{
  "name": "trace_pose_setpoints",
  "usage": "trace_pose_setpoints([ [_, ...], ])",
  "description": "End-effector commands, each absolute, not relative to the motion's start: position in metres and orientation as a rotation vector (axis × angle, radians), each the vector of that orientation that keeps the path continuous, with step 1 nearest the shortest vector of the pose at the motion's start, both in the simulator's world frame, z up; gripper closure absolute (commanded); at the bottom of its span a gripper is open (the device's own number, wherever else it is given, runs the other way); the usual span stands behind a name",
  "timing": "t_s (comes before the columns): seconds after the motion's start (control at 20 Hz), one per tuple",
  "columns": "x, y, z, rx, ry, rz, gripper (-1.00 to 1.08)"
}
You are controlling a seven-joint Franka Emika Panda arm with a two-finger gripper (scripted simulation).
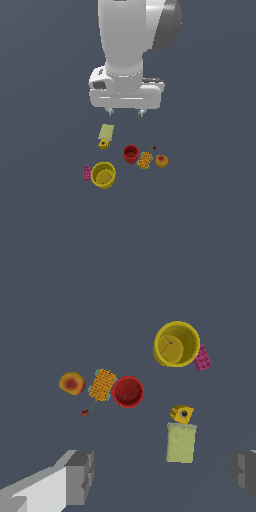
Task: Pick up a designated object from a clutter of objects.
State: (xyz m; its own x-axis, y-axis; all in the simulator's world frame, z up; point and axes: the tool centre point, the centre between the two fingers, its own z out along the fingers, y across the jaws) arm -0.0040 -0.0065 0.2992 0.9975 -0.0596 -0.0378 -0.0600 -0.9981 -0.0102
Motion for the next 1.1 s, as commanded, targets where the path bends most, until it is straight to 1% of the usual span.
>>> trace_pose_setpoints([
  [0.0, -0.004, -0.006, 0.299, -3.128, 0.094, 0.059, -0.20],
  [0.3, -0.008, 0.008, 0.295, -3.117, 0.052, 0.085, -0.20],
  [0.55, -0.006, 0.007, 0.294, -3.119, 0.069, 0.084, -0.20],
  [1.05, 0.017, -0.002, 0.278, -3.128, 0.255, 0.080, -0.20],
])
